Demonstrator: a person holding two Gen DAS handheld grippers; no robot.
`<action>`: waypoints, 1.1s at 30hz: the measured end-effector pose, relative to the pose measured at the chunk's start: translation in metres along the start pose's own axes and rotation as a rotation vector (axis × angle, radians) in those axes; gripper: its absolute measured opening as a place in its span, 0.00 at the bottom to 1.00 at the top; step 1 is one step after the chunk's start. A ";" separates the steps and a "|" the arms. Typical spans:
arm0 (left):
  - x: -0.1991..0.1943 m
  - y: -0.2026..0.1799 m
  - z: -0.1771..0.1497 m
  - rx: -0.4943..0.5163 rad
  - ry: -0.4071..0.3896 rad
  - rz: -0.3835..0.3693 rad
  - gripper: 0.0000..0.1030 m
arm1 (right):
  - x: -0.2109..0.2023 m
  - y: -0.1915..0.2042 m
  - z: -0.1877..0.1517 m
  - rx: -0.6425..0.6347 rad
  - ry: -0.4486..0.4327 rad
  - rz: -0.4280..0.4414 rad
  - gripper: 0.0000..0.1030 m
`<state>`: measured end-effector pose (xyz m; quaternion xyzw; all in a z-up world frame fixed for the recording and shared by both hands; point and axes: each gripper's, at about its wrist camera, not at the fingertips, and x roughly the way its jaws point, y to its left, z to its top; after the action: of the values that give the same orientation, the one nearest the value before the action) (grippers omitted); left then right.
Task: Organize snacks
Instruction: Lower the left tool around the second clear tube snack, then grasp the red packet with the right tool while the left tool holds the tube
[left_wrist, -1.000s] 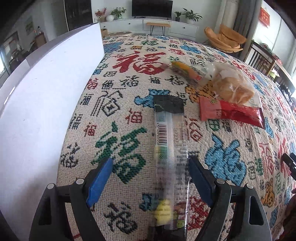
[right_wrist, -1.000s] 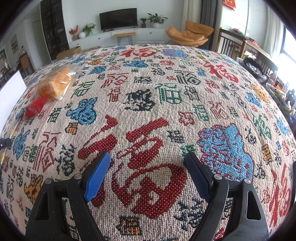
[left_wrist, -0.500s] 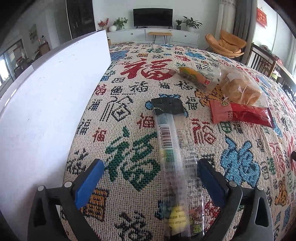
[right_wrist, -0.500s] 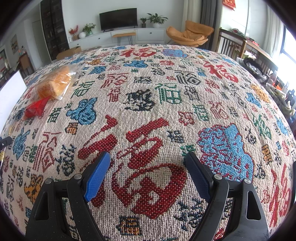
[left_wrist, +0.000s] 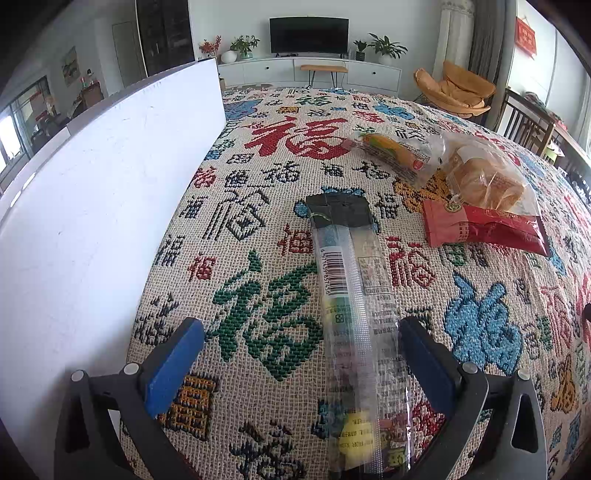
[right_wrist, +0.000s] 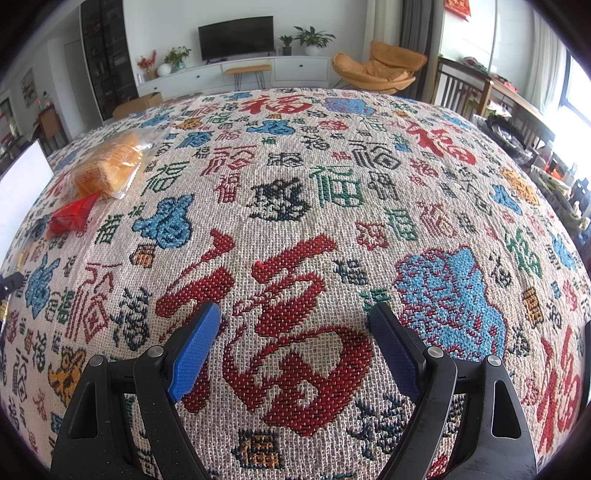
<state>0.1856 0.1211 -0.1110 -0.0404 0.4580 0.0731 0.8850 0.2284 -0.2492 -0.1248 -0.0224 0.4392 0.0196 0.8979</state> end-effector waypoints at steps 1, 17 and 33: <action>0.000 0.000 0.000 0.000 0.000 0.000 1.00 | 0.000 0.000 0.000 0.000 0.000 0.000 0.83; 0.002 0.001 0.002 0.030 0.008 -0.020 1.00 | 0.000 0.000 0.000 0.000 0.000 0.000 0.83; 0.003 0.002 0.001 0.035 -0.001 -0.029 1.00 | -0.028 0.041 0.026 -0.172 -0.102 0.173 0.83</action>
<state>0.1881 0.1237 -0.1126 -0.0315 0.4582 0.0520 0.8868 0.2289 -0.2072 -0.0878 -0.0602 0.3900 0.1356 0.9088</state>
